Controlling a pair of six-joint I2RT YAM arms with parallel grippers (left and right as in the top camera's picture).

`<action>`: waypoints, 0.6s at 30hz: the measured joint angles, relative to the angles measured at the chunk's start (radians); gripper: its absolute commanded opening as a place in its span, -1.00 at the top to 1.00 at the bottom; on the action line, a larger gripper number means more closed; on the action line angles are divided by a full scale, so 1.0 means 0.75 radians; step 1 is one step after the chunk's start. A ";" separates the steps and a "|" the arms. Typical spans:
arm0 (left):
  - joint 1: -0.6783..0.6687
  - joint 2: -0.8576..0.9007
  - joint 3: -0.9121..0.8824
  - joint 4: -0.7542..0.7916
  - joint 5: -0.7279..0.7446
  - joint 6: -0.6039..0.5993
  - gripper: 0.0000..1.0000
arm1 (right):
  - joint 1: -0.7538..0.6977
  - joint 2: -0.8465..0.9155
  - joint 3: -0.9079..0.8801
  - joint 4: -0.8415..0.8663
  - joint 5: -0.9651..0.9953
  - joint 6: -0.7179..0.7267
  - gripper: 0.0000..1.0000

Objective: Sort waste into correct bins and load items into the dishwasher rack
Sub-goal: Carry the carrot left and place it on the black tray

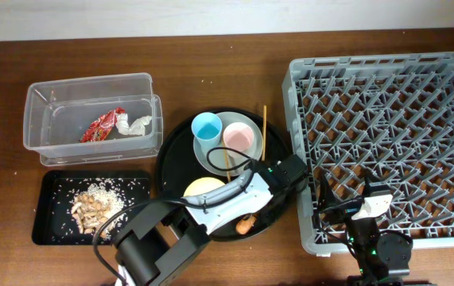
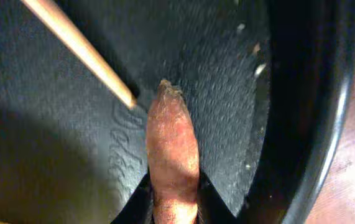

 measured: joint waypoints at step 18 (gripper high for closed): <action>0.998 -0.144 0.103 -0.716 -0.394 -0.290 0.95 | 0.000 0.000 0.000 -0.001 0.000 0.000 -0.96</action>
